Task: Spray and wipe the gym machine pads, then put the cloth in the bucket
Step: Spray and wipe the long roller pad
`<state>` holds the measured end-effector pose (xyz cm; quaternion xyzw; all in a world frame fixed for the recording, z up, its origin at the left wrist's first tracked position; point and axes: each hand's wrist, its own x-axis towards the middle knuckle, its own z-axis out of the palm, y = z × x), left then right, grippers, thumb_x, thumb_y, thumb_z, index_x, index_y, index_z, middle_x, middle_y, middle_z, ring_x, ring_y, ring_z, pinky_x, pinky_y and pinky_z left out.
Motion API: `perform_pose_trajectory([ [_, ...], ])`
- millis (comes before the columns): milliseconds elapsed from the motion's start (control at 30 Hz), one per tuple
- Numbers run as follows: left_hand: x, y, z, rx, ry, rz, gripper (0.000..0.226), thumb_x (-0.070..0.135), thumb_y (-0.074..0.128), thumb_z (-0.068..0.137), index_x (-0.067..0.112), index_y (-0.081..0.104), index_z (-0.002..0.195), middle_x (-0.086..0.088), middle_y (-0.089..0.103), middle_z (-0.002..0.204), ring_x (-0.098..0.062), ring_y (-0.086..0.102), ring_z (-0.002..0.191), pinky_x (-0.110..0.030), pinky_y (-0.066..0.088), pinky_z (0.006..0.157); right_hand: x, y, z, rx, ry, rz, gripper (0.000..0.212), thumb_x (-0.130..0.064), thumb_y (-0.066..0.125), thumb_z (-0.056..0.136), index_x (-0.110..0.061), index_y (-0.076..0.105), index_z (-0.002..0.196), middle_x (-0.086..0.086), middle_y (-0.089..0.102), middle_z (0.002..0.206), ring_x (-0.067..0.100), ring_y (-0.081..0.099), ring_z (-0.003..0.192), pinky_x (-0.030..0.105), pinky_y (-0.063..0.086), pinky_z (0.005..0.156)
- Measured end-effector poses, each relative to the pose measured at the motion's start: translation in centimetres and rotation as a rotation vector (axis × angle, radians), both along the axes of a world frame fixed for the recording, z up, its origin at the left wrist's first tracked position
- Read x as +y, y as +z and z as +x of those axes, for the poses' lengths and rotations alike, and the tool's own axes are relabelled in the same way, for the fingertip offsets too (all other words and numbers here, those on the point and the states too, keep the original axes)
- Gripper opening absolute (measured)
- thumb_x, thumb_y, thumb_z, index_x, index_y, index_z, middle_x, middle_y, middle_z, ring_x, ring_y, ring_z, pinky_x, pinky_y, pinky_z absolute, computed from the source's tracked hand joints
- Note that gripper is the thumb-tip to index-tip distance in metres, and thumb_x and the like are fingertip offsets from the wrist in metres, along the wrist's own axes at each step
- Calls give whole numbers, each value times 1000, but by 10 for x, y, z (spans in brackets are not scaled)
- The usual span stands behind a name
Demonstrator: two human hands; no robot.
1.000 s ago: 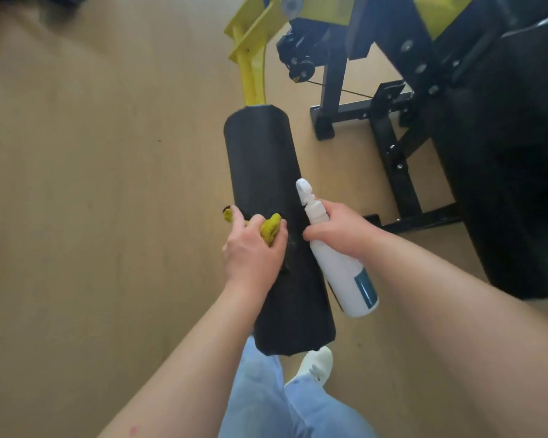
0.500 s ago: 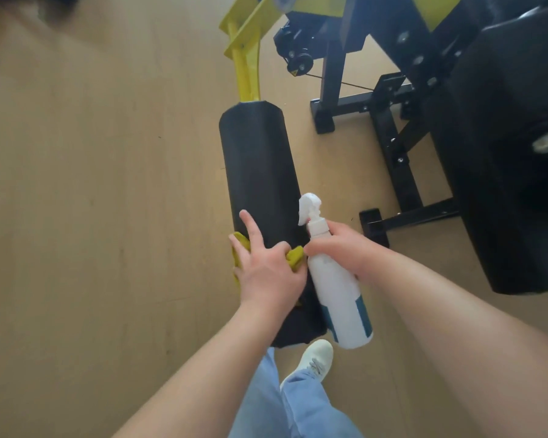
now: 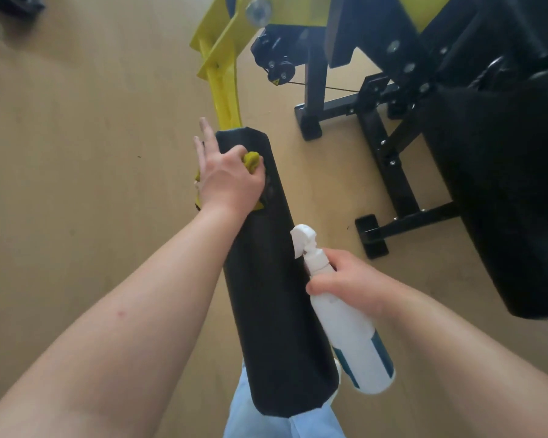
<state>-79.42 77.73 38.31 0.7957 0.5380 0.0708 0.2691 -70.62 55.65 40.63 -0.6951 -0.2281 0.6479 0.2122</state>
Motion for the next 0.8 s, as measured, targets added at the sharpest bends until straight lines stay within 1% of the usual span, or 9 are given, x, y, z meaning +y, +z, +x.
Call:
perform_pose_trajectory([
  [100, 28, 3, 23, 48, 23, 9, 24, 45, 59, 96, 23, 68, 96, -4, 1, 173, -31, 4, 159, -63, 34, 114, -3, -2, 2, 64, -88, -33, 14, -29, 69, 72, -26, 63, 84, -4, 66, 83, 17, 66, 78, 38, 52, 78],
  [133, 33, 4, 27, 60, 39, 13, 25, 46, 57, 96, 23, 68, 97, -4, 3, 173, -30, 6, 158, -64, 34, 114, -5, -3, 2, 78, -131, -43, 19, -31, 70, 69, -30, 65, 87, -6, 71, 90, 18, 69, 85, 39, 54, 82],
  [200, 34, 8, 26, 68, 62, 7, 27, 48, 57, 95, 25, 70, 102, -3, 6, 172, -29, 8, 158, -62, 33, 115, -12, -9, 5, 107, -252, -102, 48, -33, 72, 67, -34, 65, 114, -6, 74, 116, 22, 71, 105, 44, 56, 95],
  [267, 26, 11, 19, 48, 67, -24, 30, 51, 61, 94, 28, 72, 110, -1, 6, 172, -27, 6, 158, -55, 32, 118, -20, -10, 4, 94, -250, -203, 58, -34, 73, 75, -34, 56, 131, -2, 69, 126, 26, 68, 110, 48, 56, 98],
  [333, 13, 11, 8, 20, 64, -43, 27, 52, 65, 93, 27, 70, 102, -1, 4, 173, -28, 4, 158, -48, 30, 119, -31, -11, 2, 114, -141, -279, 48, -27, 72, 85, -35, 56, 130, 4, 68, 123, 28, 68, 108, 48, 59, 95],
  [433, -11, 8, -7, -6, 22, -4, 22, 50, 68, 92, 29, 64, 88, -3, 1, 173, -34, 4, 158, -49, 34, 118, -40, -11, -5, 129, -80, -291, 38, -24, 70, 87, -35, 61, 122, 8, 71, 114, 28, 71, 102, 47, 61, 90],
  [567, -39, 13, -24, -20, 2, -19, 23, 49, 69, 92, 29, 60, 86, -1, -4, 173, -35, 5, 158, -45, 40, 109, -45, -3, -14, 114, -105, -220, 45, -32, 72, 72, -29, 67, 116, 10, 73, 110, 32, 73, 102, 54, 59, 95],
  [700, -56, 19, -46, -88, 88, -89, 27, 50, 66, 94, 23, 61, 90, 0, 6, 172, -31, 28, 152, -37, 44, 102, -50, 8, -19, 73, -102, -143, 46, -31, 69, 68, -20, 69, 113, 13, 73, 109, 34, 73, 102, 49, 59, 94],
  [800, -69, 24, -61, -131, 178, -158, 34, 52, 62, 96, 18, 60, 91, 0, 14, 171, -26, 41, 144, -29, 37, 89, -54, 17, -21, 32, -49, -101, 40, -25, 72, 79, -9, 63, 114, 10, 70, 100, 28, 70, 94, 42, 57, 86],
])
